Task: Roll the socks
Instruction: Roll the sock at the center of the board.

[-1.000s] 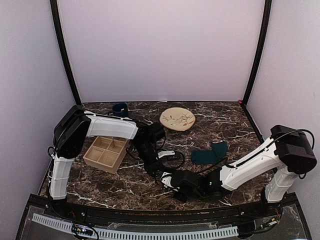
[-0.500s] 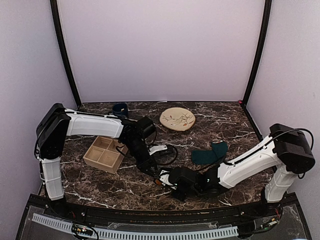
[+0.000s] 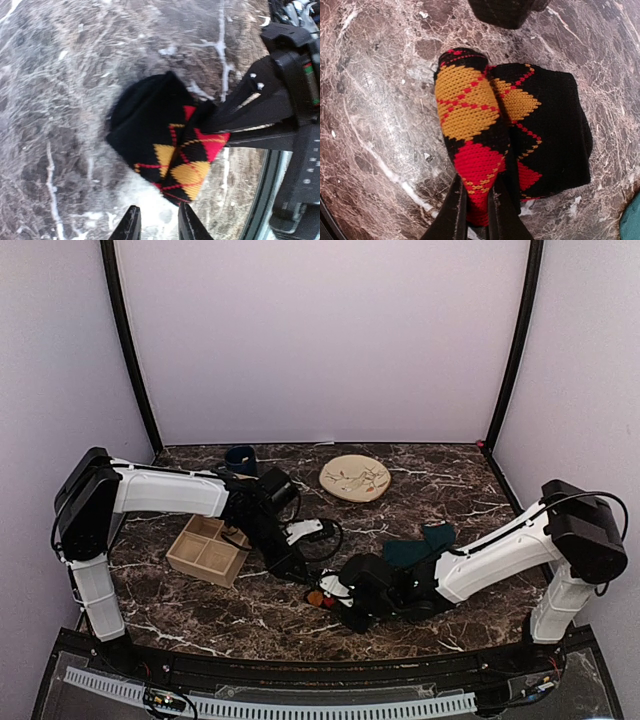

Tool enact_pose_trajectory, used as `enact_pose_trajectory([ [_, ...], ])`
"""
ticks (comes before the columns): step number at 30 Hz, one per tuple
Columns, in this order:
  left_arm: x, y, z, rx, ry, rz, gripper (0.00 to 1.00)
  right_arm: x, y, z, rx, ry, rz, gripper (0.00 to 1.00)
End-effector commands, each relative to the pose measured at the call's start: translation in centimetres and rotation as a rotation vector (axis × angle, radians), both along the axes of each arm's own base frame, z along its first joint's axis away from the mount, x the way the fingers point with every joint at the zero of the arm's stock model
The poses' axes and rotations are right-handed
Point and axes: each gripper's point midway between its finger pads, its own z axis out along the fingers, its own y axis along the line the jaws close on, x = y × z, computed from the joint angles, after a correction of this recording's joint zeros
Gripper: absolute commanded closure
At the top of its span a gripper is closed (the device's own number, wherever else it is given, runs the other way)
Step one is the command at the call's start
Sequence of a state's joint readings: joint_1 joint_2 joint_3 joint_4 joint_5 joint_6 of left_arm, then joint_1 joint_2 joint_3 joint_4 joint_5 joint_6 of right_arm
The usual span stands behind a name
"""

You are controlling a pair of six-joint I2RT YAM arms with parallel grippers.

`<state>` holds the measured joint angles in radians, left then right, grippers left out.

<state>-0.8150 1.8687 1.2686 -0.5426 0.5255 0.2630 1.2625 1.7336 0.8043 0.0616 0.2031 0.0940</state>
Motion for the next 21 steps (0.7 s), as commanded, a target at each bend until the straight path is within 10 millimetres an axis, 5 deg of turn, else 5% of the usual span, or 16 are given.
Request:
enact_pose_trajectory([
  [1,1.5,0.8,0.8,0.011,-0.079,0.06,0.71,-2.4,-3.6,-4.7,-0.158,0.201,0.01,1.0],
  [11,4.0,1.8,1.2,0.02,-0.241,0.138,0.69,-2.4,-3.8,-5.2,-0.107,0.372,-0.031,1.0],
  [21,4.1,1.5,3.1,-0.087,-0.312,0.16,0.67,-2.7,-4.3,-5.6,-0.037,0.535,-0.075,1.0],
])
